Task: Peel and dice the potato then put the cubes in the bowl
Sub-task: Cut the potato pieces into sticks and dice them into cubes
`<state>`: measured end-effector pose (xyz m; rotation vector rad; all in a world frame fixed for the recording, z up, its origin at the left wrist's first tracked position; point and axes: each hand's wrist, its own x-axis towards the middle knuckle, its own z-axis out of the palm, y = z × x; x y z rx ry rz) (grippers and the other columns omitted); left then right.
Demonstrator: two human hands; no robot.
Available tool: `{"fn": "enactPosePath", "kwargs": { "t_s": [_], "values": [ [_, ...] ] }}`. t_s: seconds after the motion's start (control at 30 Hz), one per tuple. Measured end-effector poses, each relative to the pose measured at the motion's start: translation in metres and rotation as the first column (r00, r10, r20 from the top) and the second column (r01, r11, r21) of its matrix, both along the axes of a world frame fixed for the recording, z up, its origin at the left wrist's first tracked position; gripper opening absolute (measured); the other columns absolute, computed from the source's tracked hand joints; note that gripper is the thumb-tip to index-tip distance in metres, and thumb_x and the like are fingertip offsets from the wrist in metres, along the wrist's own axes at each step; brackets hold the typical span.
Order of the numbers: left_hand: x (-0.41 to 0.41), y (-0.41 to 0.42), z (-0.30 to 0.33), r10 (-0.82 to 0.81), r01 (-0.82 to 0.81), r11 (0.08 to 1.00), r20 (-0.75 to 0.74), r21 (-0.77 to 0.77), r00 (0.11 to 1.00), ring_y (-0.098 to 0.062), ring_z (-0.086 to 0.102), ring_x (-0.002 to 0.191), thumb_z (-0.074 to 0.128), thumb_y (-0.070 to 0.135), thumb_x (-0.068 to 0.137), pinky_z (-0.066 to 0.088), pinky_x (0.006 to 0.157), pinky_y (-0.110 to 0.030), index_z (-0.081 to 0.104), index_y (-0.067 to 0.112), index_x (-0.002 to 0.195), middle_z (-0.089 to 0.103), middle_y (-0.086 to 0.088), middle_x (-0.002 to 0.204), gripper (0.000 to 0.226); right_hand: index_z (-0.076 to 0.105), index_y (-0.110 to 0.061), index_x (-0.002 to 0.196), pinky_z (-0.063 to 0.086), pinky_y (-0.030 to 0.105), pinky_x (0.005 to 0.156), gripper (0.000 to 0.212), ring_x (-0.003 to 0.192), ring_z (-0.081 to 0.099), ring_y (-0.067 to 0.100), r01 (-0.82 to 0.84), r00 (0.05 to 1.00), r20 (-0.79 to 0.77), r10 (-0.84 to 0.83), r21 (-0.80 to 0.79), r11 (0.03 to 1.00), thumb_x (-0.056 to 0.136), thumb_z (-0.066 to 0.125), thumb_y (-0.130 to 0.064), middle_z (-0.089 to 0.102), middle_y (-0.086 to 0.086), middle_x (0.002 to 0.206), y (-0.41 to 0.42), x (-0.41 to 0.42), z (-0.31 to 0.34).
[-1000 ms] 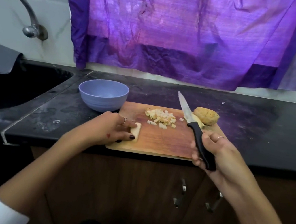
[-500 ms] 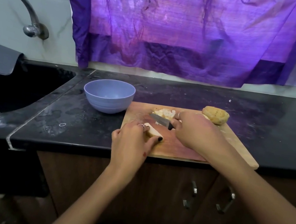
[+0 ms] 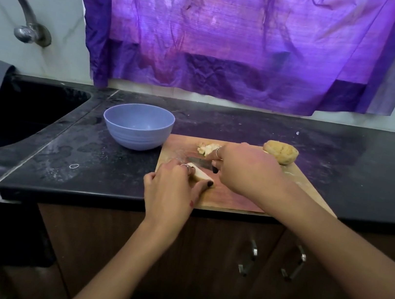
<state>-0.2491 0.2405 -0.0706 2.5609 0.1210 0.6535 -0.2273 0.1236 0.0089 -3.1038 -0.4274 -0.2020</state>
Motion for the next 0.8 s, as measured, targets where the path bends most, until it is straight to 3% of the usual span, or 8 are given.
{"fn": "enactPosePath", "kwargs": {
  "t_s": [0.23,0.37,0.5,0.8],
  "values": [
    [0.001,0.002,0.003,-0.018,0.017,1.000,-0.043,-0.013,0.999,-0.016,0.052,0.107,0.059,0.051,0.089,0.034,0.089,-0.035,0.067,0.022,0.109,0.059,0.006,0.109,0.036,0.058,-0.026,0.125,0.038,0.030,0.061,0.031,0.073,0.049,0.023,-0.040,0.999,-0.021,0.038,-0.084,0.996,0.096,0.047,-0.022,0.048,0.002,0.091,0.007,-0.006,0.013],
    [0.001,0.004,0.007,-0.029,0.027,0.999,-0.065,-0.039,0.997,-0.017,0.052,0.112,0.061,0.042,0.091,0.033,0.091,-0.035,0.067,0.022,0.114,0.062,0.004,0.115,0.031,0.063,-0.020,0.121,0.051,0.031,0.071,0.030,0.071,0.056,0.022,-0.117,0.987,-0.126,0.101,-0.130,0.985,0.094,0.048,-0.018,0.064,0.007,0.107,0.016,0.003,0.035],
    [0.002,0.002,0.006,-0.015,0.015,1.000,-0.062,0.000,0.998,-0.018,0.053,0.109,0.059,0.043,0.092,0.033,0.089,-0.035,0.067,0.022,0.111,0.061,0.004,0.114,0.030,0.065,-0.012,0.116,0.040,0.023,0.045,0.031,0.050,0.051,0.015,-0.178,0.966,-0.228,0.122,-0.241,0.954,0.092,0.045,-0.012,0.070,0.009,0.094,0.027,0.007,0.052],
    [0.006,0.000,0.012,-0.003,0.010,0.998,-0.110,0.063,0.994,-0.018,0.056,0.105,0.058,0.043,0.092,0.035,0.089,-0.036,0.069,0.022,0.107,0.064,0.003,0.110,0.028,0.064,-0.012,0.116,0.037,0.022,0.041,0.030,0.051,0.050,0.013,-0.193,0.968,-0.213,0.131,-0.307,0.932,0.093,0.046,-0.010,0.069,0.008,0.100,0.023,-0.001,0.047]
  ]
}}
